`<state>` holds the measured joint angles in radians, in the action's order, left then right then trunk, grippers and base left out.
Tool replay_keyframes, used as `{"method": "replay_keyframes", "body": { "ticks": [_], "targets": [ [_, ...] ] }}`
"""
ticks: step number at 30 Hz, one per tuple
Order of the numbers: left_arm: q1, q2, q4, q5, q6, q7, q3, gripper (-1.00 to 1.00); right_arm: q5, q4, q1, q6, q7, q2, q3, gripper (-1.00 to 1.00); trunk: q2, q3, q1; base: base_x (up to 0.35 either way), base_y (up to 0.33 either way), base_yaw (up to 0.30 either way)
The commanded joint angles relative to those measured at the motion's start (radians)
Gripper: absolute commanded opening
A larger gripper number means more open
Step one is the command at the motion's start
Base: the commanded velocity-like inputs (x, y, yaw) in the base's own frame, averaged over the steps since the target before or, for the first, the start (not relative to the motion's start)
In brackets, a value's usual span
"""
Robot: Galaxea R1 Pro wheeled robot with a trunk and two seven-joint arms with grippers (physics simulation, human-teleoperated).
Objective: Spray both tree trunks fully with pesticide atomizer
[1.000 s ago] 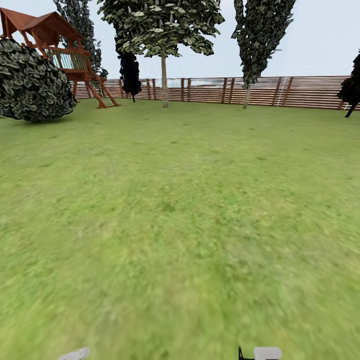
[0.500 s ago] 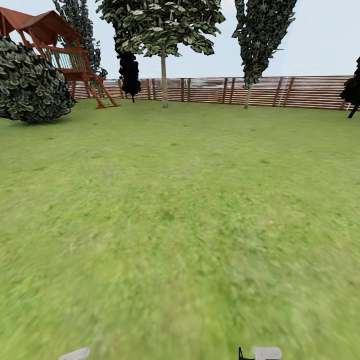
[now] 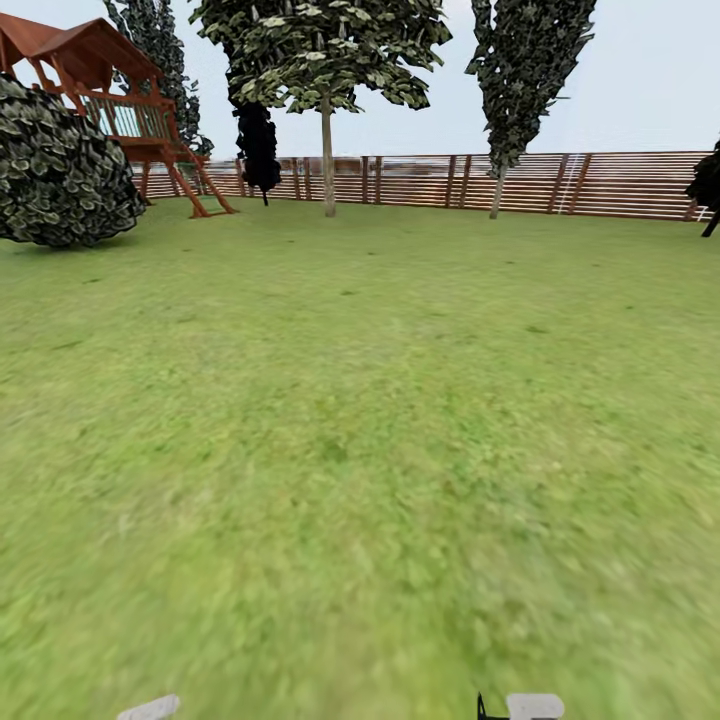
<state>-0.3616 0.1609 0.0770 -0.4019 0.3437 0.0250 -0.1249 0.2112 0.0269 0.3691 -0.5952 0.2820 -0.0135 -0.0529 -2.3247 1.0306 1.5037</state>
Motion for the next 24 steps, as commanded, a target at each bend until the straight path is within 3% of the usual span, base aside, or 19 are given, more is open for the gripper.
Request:
{"method": "replay_keyframes", "body": {
  "ticks": [1,24],
  "targets": [
    [0.000,0.000,0.000,-0.006,0.003,0.003,-0.008,-1.00,0.011,-0.001,0.001,-0.001,0.006,0.000,-0.005,1.00,0.000,0.001,0.000,0.339,0.000,0.000],
    [0.000,0.000,0.000,-0.006,0.002,0.003,-0.008,-1.00,0.011,-0.001,0.001,-0.001,0.006,0.000,-0.005,1.00,0.000,0.001,0.000,0.339,0.000,0.000]
  ]
}}
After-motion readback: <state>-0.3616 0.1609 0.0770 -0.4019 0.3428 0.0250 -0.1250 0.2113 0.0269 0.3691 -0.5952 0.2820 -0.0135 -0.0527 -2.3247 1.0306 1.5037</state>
